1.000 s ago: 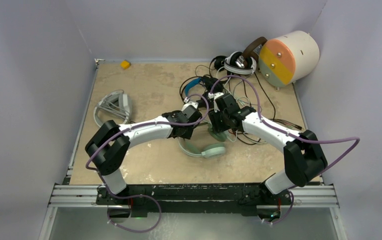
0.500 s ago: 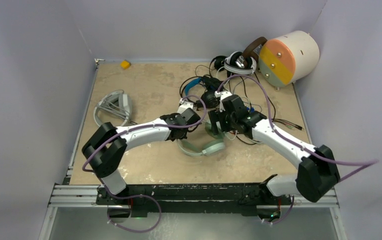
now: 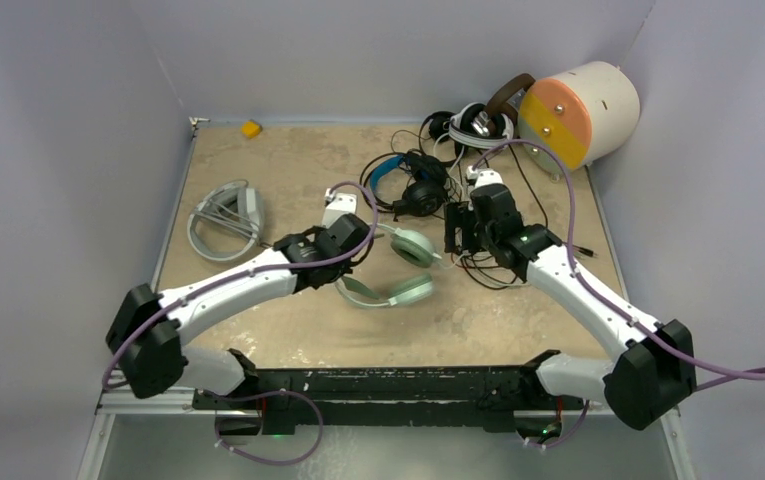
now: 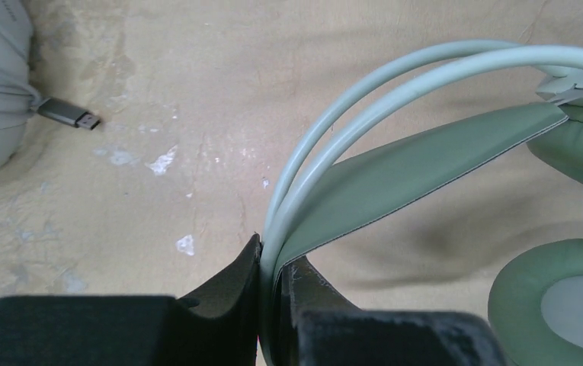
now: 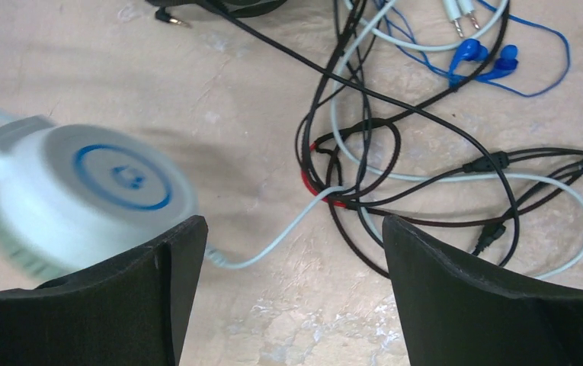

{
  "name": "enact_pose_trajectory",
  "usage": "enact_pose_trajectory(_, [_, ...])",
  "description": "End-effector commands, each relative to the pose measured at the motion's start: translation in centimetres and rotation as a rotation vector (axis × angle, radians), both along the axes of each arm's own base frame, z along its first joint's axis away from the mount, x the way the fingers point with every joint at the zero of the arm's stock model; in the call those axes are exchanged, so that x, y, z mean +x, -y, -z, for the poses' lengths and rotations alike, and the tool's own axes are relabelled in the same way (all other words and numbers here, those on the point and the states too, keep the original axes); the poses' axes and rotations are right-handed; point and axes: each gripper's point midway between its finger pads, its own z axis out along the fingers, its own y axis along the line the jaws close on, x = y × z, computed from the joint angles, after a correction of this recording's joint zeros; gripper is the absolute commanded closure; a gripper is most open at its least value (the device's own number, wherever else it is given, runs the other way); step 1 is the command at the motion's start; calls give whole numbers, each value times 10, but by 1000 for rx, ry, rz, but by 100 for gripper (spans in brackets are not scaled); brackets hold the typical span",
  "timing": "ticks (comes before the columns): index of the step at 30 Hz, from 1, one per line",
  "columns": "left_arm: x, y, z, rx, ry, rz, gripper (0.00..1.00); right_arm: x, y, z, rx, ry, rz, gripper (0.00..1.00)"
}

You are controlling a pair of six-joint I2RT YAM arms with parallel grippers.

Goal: Wrap the headphones
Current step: Pick up the headphones from the center of the board, then untie the headphones cable.

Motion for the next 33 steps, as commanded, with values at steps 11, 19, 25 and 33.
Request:
enact_pose_trajectory(11, [-18,-99,-167,-253,286,-181,100,37,-1,-4,116,-35,140,19])
enact_pose_trajectory(19, [-46,-165,-266,-300,560,-356,100,62,-30,14,182,-119,133,21])
enact_pose_trajectory(25, [-87,-241,-333,-306,800,-608,100,77,-39,45,195,-219,194,25])
enact_pose_trajectory(33, [-146,-313,-374,-388,1040,-830,100,92,-7,76,220,-288,316,32])
